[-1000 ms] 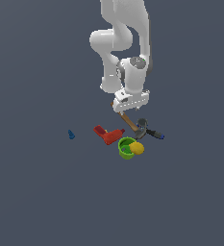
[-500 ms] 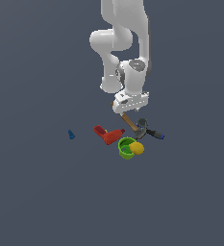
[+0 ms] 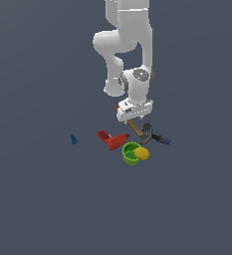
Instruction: Pick up a designated object from a clutter of objects.
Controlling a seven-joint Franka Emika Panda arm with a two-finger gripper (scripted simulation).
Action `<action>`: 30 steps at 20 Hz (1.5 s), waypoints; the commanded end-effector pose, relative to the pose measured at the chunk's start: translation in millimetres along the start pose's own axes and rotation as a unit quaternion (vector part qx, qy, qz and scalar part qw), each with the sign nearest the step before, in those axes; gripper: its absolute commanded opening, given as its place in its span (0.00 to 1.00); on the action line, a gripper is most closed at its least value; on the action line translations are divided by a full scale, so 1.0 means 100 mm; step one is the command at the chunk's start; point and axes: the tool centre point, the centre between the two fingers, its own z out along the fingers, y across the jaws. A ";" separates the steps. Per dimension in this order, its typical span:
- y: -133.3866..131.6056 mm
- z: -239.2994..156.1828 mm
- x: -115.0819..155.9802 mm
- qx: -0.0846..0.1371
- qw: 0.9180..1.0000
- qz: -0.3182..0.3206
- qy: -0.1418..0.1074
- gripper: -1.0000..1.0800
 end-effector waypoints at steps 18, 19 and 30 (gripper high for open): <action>0.05 0.05 0.04 -0.002 1.000 0.005 0.006 0.00; 0.05 0.04 0.04 -0.002 1.000 0.005 0.006 0.00; 0.25 -0.16 0.05 -0.002 1.000 0.005 0.006 0.00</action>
